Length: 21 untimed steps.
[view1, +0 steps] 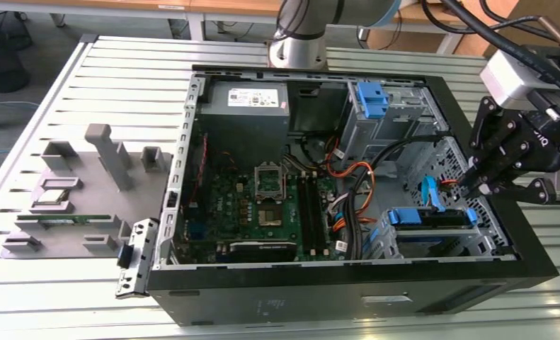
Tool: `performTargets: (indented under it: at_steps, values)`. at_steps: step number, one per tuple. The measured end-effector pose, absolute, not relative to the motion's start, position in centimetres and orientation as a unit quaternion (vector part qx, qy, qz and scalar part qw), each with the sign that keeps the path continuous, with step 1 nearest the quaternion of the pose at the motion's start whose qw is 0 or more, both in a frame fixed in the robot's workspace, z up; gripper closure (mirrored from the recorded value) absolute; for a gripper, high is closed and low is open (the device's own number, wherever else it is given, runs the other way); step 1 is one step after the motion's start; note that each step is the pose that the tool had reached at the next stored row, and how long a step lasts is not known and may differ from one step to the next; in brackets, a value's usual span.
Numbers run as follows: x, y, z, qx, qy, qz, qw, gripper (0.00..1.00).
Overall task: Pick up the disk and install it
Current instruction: 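Insert the second disk wire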
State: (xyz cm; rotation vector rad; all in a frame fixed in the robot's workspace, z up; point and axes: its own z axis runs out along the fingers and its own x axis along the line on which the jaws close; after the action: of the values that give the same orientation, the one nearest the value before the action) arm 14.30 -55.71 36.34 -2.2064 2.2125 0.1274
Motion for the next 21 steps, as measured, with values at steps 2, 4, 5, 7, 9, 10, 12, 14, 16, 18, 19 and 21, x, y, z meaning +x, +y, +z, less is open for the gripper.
performTargets:
  at_steps: [2,4,5,7,9,10,12,14,16,18,19,21]
  values:
    - [14.30,-55.71,36.34,-0.706,0.707,0.041,0.007,0.76]
    - [14.32,-55.70,36.29,-0.705,0.707,0.049,-0.001,0.76]
    - [14.32,-55.71,36.25,-0.705,0.707,0.053,-0.005,0.76]
    - [14.33,-55.71,36.21,-0.704,0.707,0.064,-0.016,0.76]
    - [14.33,-55.70,36.20,-0.703,0.707,0.068,-0.020,0.76]
    - [14.33,-55.71,36.18,-0.703,0.707,0.072,-0.025,0.76]
    - [14.33,-55.70,36.18,-0.702,0.707,0.077,-0.030,0.76]
    - [14.35,-55.65,36.17,-0.702,0.707,0.077,-0.030,0.76]
    - [14.46,-55.46,36.17,-0.703,0.707,0.077,-0.030,0.76]
    - [14.63,-55.21,36.17,-0.702,0.707,0.078,-0.030,0.76]
    - [14.73,-55.07,36.17,-0.702,0.707,0.078,-0.030,0.76]
    - [15.03,-54.89,36.16,-0.702,0.707,0.078,-0.031,0.76]
